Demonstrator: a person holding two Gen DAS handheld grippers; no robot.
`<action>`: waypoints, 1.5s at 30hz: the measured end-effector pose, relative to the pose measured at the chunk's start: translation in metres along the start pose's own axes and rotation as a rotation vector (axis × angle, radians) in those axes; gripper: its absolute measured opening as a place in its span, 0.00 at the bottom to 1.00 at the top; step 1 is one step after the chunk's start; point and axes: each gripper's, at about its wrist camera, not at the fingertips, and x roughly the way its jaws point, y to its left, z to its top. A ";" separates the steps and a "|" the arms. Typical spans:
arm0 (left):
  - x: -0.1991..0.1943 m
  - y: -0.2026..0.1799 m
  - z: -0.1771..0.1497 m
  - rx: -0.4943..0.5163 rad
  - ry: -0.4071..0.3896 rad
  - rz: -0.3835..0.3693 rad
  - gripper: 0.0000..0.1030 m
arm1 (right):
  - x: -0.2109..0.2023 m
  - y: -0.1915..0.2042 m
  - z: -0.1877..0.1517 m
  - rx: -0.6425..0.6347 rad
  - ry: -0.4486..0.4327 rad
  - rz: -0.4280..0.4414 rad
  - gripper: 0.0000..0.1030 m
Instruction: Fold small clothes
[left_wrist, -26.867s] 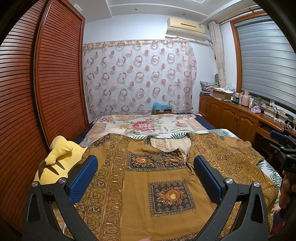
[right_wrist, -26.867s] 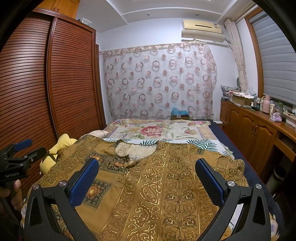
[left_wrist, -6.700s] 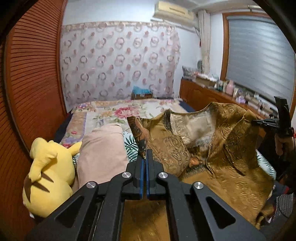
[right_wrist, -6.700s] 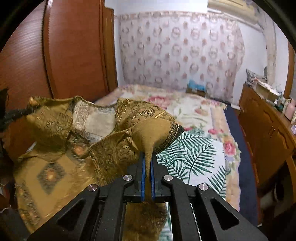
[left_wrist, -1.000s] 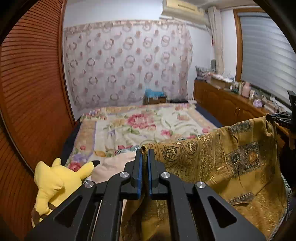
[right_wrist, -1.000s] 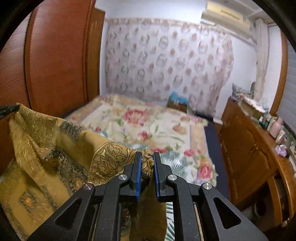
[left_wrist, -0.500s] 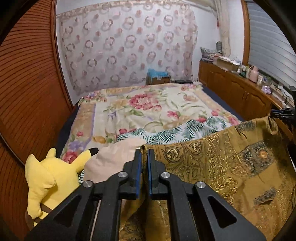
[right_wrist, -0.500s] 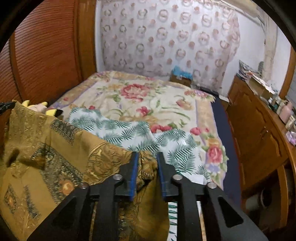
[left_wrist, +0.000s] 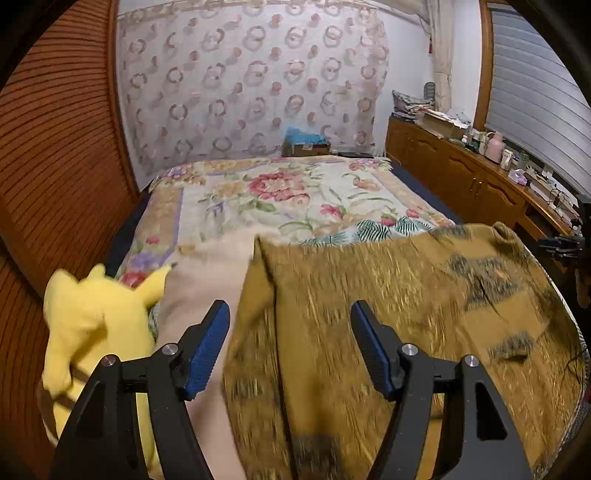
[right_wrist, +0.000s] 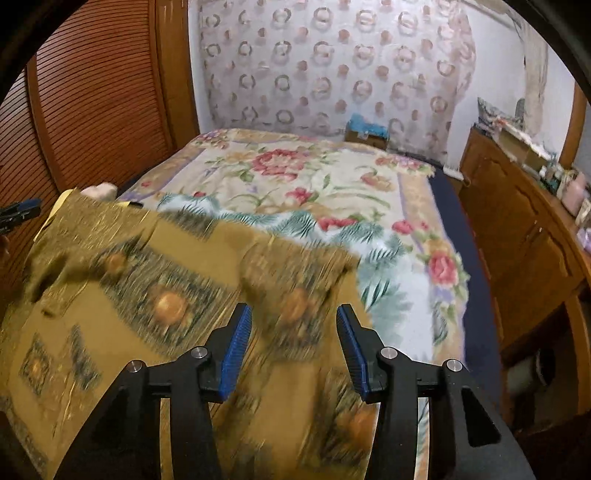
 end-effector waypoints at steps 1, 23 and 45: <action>-0.005 -0.002 -0.011 -0.004 0.006 0.004 0.67 | -0.002 0.002 -0.006 0.006 0.006 0.009 0.48; -0.004 -0.017 -0.076 -0.039 0.131 -0.010 0.46 | -0.033 -0.007 -0.075 0.090 0.120 0.033 0.48; -0.051 -0.029 -0.074 -0.041 0.029 -0.041 0.04 | -0.088 0.002 -0.064 -0.001 -0.063 0.048 0.03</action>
